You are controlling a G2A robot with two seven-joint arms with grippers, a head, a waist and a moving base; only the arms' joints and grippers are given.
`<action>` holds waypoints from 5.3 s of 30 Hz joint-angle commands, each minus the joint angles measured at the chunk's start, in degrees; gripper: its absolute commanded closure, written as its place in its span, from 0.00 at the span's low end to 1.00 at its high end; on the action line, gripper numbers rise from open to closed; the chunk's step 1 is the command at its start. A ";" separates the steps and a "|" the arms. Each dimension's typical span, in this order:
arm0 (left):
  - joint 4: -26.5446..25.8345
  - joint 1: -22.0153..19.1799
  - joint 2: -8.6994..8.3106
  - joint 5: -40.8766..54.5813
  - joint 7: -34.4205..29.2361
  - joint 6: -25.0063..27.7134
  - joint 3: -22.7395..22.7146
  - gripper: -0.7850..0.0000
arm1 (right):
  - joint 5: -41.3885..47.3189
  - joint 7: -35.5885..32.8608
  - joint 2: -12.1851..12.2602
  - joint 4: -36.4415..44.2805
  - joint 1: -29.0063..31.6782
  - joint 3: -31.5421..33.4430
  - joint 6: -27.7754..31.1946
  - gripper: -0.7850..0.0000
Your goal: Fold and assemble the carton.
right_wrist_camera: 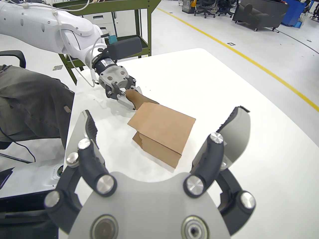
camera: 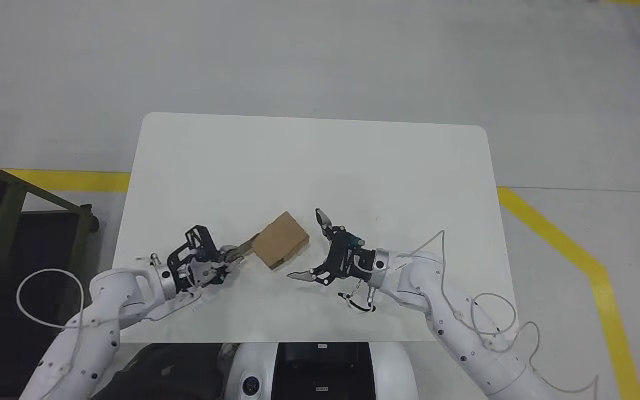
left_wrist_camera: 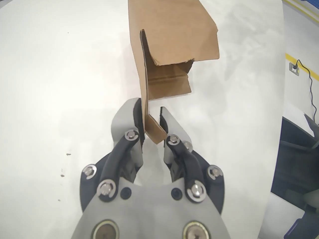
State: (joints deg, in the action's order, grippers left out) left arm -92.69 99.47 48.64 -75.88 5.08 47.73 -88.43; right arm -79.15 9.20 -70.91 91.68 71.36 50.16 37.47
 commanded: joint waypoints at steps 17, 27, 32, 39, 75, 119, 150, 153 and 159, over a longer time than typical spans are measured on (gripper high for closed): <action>-11.83 4.42 -1.16 -6.63 0.81 0.64 -10.75 1.00 | 0.00 0.00 0.00 0.00 0.00 0.00 0.00 0.00; -13.19 2.42 -1.28 -7.90 -2.66 1.84 -10.14 1.00 | -1.48 -3.90 -0.07 4.29 -0.22 -1.52 0.83 0.00; -13.92 1.80 -1.28 -7.42 -3.21 2.48 -9.92 1.00 | -0.17 -7.68 -0.94 2.89 -1.98 -4.86 1.43 0.00; -14.74 2.14 -1.38 -7.19 -2.54 4.12 -10.52 1.00 | 2.32 -8.54 -2.14 -0.30 -4.70 -6.38 -1.59 0.00; -12.69 6.41 -1.37 -1.84 9.90 7.97 -16.77 0.00 | -13.65 -22.32 -2.32 8.41 -4.41 -11.04 -3.34 0.00; -0.99 5.93 -2.24 5.25 19.63 8.80 -24.72 0.00 | 5.70 -37.98 -16.00 -12.77 -30.66 -25.74 -2.58 0.00; -0.99 5.93 -2.24 5.25 19.63 8.80 -24.72 0.00 | 14.44 -53.77 -30.67 -34.08 -39.31 -32.31 -6.87 0.93; -0.99 5.93 -2.24 5.25 19.63 8.80 -24.72 0.00 | 14.26 -52.59 -30.68 -34.37 -39.28 -31.46 -6.90 1.00; -0.99 5.93 -2.24 5.25 19.63 8.80 -24.72 0.00 | 13.44 -49.03 -28.92 -28.94 -36.78 -27.25 -9.75 1.00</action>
State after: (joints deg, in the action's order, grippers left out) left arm -93.68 105.40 46.40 -70.62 24.71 56.53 -113.15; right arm -65.27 -40.44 -100.31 61.50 33.78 22.04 28.45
